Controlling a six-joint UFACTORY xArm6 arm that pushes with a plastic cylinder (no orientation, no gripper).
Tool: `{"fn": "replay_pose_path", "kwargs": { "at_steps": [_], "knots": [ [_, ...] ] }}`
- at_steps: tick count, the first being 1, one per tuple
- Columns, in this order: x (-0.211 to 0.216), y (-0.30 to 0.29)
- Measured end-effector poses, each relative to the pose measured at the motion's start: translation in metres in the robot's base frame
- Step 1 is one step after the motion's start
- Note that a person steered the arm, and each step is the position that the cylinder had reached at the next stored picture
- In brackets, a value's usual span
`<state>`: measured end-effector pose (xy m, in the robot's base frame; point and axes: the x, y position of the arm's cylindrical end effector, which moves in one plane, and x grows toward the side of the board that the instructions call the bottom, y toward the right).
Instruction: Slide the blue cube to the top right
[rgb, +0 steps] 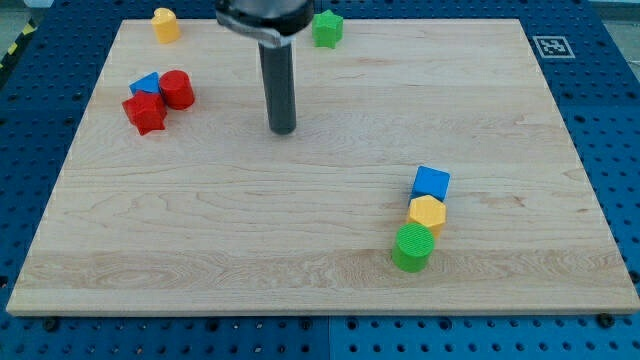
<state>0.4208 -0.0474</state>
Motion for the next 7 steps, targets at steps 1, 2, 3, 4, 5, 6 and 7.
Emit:
{"fn": "replay_pose_path", "kwargs": {
  "at_steps": [1, 2, 3, 4, 5, 6, 7],
  "knots": [
    [0.06, 0.016],
    [0.096, 0.039],
    [0.096, 0.046],
    [0.102, 0.079],
    [0.113, 0.114],
    [0.111, 0.152],
    [0.11, 0.184]
  ]
}}
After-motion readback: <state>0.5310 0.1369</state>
